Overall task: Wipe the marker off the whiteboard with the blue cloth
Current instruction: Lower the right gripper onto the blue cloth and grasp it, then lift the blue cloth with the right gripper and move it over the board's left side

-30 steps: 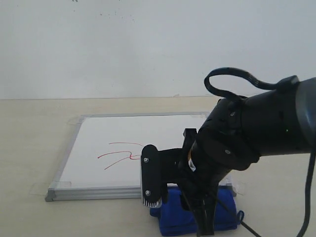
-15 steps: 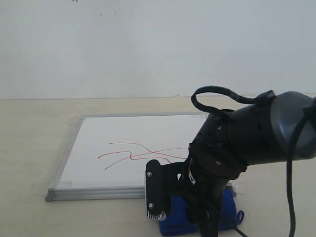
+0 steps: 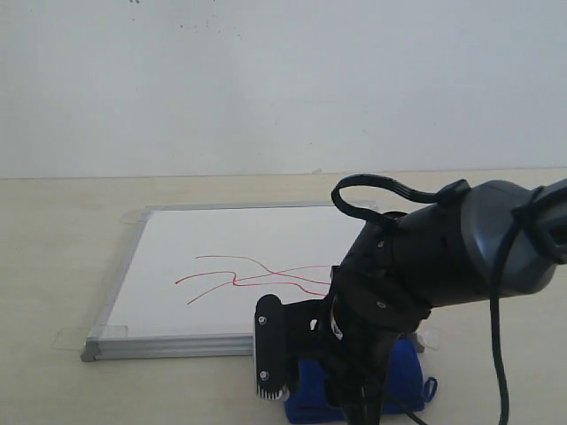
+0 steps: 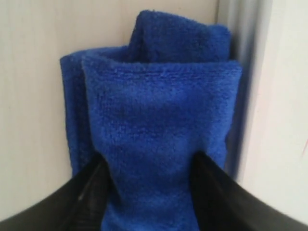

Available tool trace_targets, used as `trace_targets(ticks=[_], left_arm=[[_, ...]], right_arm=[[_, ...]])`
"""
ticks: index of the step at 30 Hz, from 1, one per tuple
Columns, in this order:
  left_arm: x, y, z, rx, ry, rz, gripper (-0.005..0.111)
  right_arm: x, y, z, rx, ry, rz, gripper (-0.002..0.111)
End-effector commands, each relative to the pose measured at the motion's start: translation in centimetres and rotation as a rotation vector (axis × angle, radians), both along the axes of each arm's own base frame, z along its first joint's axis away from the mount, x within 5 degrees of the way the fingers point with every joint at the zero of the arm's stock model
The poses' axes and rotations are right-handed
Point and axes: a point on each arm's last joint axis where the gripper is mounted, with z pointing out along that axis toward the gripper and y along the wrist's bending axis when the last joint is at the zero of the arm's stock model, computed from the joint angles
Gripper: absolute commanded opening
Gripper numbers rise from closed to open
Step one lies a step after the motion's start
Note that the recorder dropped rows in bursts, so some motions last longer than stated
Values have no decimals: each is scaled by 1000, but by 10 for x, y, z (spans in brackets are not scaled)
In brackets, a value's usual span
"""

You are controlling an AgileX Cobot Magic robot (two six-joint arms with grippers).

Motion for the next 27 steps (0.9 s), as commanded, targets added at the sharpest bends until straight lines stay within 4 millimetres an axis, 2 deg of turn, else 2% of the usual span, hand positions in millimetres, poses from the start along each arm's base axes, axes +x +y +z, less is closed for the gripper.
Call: trace_targets(ticks=[1, 4, 9, 10, 15, 17, 23, 27], left_arm=[[0, 0, -1, 1, -3, -2, 4], [0, 0, -1, 1, -3, -2, 4], [0, 0, -1, 1, -3, -2, 4], [0, 0, -1, 1, -3, -2, 4], [0, 0, -1, 1, -3, -2, 4], [0, 0, -1, 1, -3, -2, 4], [0, 0, -1, 1, -3, -2, 4], [0, 0, -1, 1, -3, -2, 4]], right_arm=[[2, 2, -5, 4, 1, -2, 50], [2, 1, -4, -6, -8, 10, 43], [3, 1, -4, -12, -12, 16, 4], [3, 1, -4, -16, -13, 17, 0], [2, -2, -1, -45, -15, 24, 0], [1, -4, 8, -41, -27, 21, 0], [-1, -6, 56, 77, -152, 33, 0], [-2, -2, 94, 271, -263, -17, 0]])
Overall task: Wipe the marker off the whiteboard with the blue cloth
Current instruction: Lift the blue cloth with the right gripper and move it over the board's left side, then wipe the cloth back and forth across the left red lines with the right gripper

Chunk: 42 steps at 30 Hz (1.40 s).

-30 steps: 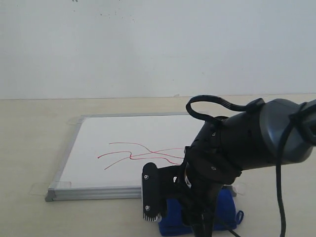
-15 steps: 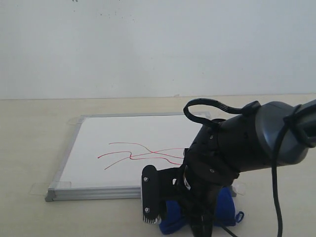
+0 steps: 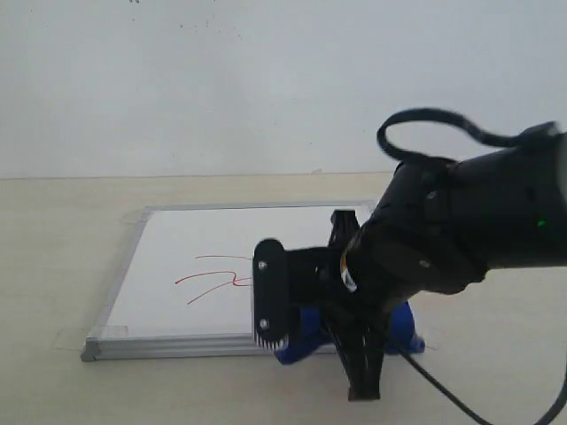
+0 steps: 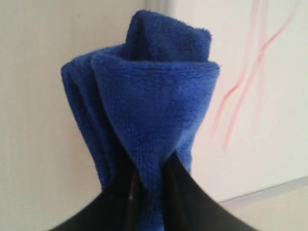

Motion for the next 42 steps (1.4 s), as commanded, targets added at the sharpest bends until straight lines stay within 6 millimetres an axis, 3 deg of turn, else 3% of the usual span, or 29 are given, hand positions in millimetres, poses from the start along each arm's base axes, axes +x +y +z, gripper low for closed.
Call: trace_targets(ticks=[1, 8, 12, 20, 25, 34, 42], left_arm=[[0, 0, -1, 1, -3, -2, 4], [0, 0, -1, 1, -3, -2, 4], [0, 0, -1, 1, -3, -2, 4], [0, 0, -1, 1, -3, -2, 4], [0, 0, -1, 1, -3, -2, 4], [0, 0, -1, 1, -3, -2, 4], [0, 0, -1, 1, -3, -2, 4]], right_arm=[[1, 5, 42, 236, -111, -77, 0], [30, 38, 77, 608, -83, -351, 0], [53, 63, 76, 701, 3, -479, 0], [94, 117, 49, 864, 230, -687, 0], [116, 141, 14, 797, 305, -767, -1], [137, 164, -39, 605, 387, -825, -1], [135, 166, -71, 470, 458, -866, -1]])
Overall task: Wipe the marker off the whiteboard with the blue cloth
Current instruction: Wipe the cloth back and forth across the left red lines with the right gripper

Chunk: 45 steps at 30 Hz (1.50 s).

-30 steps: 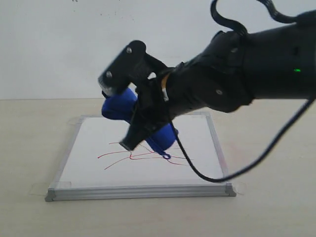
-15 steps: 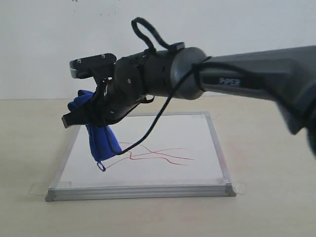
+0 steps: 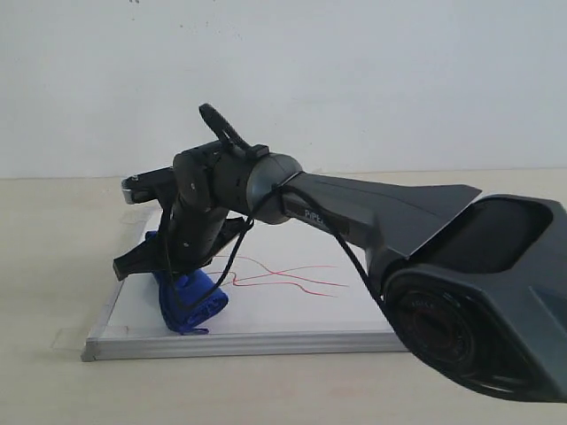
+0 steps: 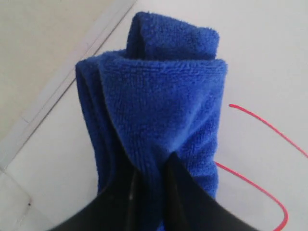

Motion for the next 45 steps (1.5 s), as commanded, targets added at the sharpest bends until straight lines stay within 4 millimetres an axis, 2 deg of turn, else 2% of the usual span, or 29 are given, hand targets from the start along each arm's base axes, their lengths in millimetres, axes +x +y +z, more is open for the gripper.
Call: trace_targets(ticks=[1, 4, 10, 12, 15, 19, 22, 25, 29, 35, 36, 39, 41, 45], left_arm=[[0, 0, -1, 1, -3, -2, 4], [0, 0, -1, 1, -3, -2, 4], [0, 0, -1, 1, -3, -2, 4], [0, 0, -1, 1, -3, -2, 4], [0, 0, -1, 1, -3, -2, 4], [0, 0, -1, 1, -3, -2, 4], [0, 0, -1, 1, -3, -2, 4], [0, 0, -1, 1, -3, -2, 4], [0, 0, -1, 1, -3, -2, 4], [0, 0, -1, 1, -3, -2, 4], [0, 0, -1, 1, -3, -2, 4], [0, 0, -1, 1, -3, -2, 4], [0, 0, -1, 1, -3, -2, 4], [0, 0, -1, 1, -3, -2, 4]], right_arm=[[-8, -1, -19, -89, 83, 35, -1], [-8, -3, -22, -141, 60, 56, -1], [6, -35, -23, -465, -58, -102, -1], [8, -39, -21, -503, -89, -130, -1], [7, -32, -22, -427, -77, -117, -1], [-7, 0, -23, -117, 48, 65, -1], [-17, 19, -17, 48, 57, 185, -1], [-16, 19, -17, 41, 42, 174, -1], [-7, 0, -23, -146, 4, 73, -1], [10, -40, -18, -577, -162, -83, -1], [11, -40, -18, -575, -167, -81, -1], [10, -30, -19, -479, -173, -58, -1], [3, -8, -21, -249, -113, 49, -1], [-11, 20, -15, 31, -59, 259, -1]])
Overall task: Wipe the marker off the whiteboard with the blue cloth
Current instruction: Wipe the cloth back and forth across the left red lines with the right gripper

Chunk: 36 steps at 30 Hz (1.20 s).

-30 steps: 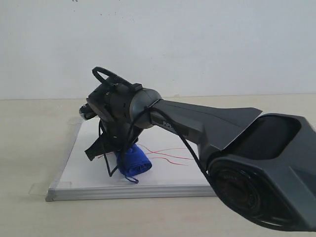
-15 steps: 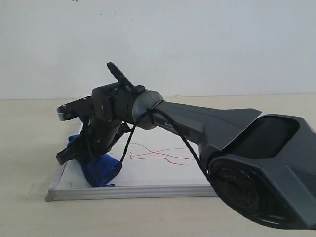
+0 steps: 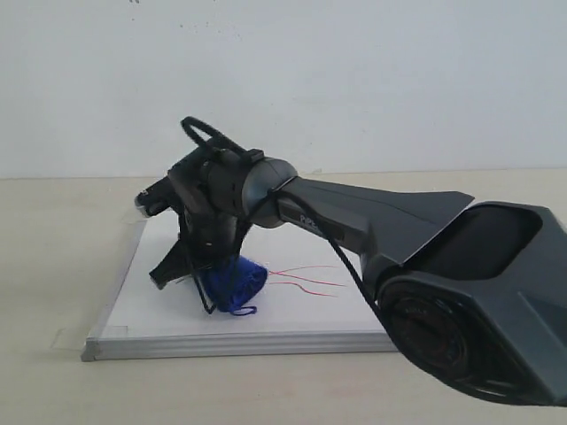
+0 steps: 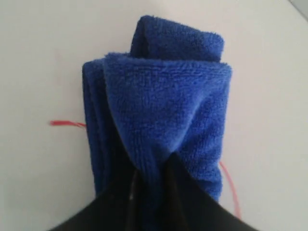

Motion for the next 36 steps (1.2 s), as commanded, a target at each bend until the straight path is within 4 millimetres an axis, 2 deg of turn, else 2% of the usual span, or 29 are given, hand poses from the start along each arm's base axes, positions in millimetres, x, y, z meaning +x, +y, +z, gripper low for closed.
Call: trace_targets(ticks=[1, 4, 7, 8, 11, 14, 16, 17, 18, 21, 23, 26, 28, 30, 34, 36], left_arm=[[0, 0, -1, 1, -3, -2, 4], [0, 0, -1, 1, -3, -2, 4], [0, 0, -1, 1, -3, -2, 4], [0, 0, -1, 1, -3, -2, 4], [0, 0, -1, 1, -3, -2, 4], [0, 0, -1, 1, -3, -2, 4], [0, 0, -1, 1, -3, -2, 4], [0, 0, -1, 1, -3, -2, 4], [0, 0, -1, 1, -3, -2, 4], [0, 0, -1, 1, -3, -2, 4], [0, 0, -1, 1, -3, -2, 4], [0, 0, -1, 1, -3, -2, 4], [0, 0, -1, 1, -3, -2, 4], [0, 0, -1, 1, -3, -2, 4], [0, 0, -1, 1, -3, -2, 4], [0, 0, -1, 1, -3, -2, 4]], right_arm=[[-15, 29, -8, 256, 96, 180, -1], [-6, 16, -12, 136, 40, 88, -1], [12, -11, -9, -102, -136, -111, -1], [13, -13, -8, -121, -154, -118, -1], [11, -4, -9, -41, -133, -91, -1], [-4, 23, -7, 202, -18, 117, -1], [-11, 31, -6, 252, 7, 253, -1], [-10, 30, -6, 212, -25, 311, -1], [-7, 28, -6, 189, -40, 297, -1], [21, 2, -4, 84, -186, 19, -1], [34, -14, -2, 83, -221, -152, -1], [36, -19, -3, 97, -189, -203, -1], [33, -14, -4, 120, -167, -181, -1], [27, -5, -4, 150, -145, -88, -1], [10, 17, -4, 173, -122, 220, -1], [5, 21, -4, 184, -102, 292, -1]])
